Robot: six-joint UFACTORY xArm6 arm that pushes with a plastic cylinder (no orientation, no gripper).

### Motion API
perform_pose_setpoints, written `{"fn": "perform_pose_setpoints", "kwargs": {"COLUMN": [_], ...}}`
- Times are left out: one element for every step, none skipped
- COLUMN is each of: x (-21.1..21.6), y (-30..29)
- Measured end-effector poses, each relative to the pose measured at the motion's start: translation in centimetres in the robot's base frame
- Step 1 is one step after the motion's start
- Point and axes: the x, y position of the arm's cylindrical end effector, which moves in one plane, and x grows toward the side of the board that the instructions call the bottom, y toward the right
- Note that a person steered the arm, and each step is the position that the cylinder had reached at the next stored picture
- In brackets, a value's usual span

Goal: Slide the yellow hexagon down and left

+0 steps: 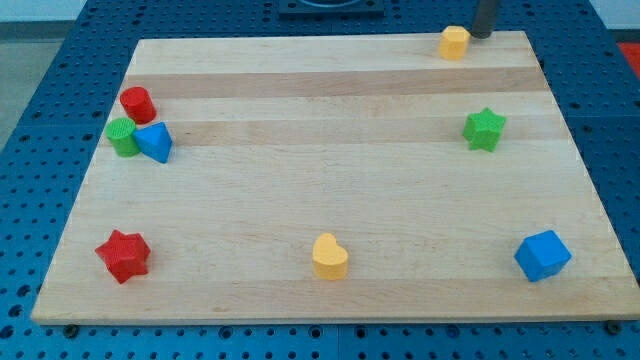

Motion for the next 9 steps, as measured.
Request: {"fn": "perform_pose_setpoints", "kwargs": {"x": [0.1, 0.1, 0.6, 2.5, 3.8, 5.6, 8.1, 9.9, 13.2], "y": [1.2, 0.4, -2.1, -4.4, -7.7, -10.3, -10.3, -11.5, -12.7]}}
